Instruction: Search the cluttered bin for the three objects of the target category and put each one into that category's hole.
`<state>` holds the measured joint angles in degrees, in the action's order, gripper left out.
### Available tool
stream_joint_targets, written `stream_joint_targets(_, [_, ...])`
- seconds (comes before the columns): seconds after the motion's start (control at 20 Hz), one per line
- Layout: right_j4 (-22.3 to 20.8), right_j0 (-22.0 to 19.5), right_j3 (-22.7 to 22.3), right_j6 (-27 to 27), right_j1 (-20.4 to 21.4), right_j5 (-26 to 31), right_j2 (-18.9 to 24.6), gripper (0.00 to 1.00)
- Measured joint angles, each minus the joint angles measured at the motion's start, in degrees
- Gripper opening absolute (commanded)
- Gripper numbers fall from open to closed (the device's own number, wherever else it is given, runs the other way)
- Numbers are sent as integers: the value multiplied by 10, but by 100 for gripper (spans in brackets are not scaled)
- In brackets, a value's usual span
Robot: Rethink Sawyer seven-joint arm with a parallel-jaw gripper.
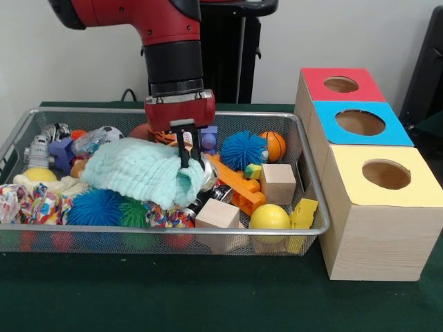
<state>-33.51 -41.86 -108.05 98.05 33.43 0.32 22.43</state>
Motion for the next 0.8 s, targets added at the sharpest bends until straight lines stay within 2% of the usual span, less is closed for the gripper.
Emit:
stream_joint_targets(0.65, [64,19,-17,0,2,-33,-37,0])
stream_joint_targets(0.7, [68,22,-18,0,3,-35,-40,100])
stream_joint_targets(0.8, [70,24,-19,0,4,-37,-43,100])
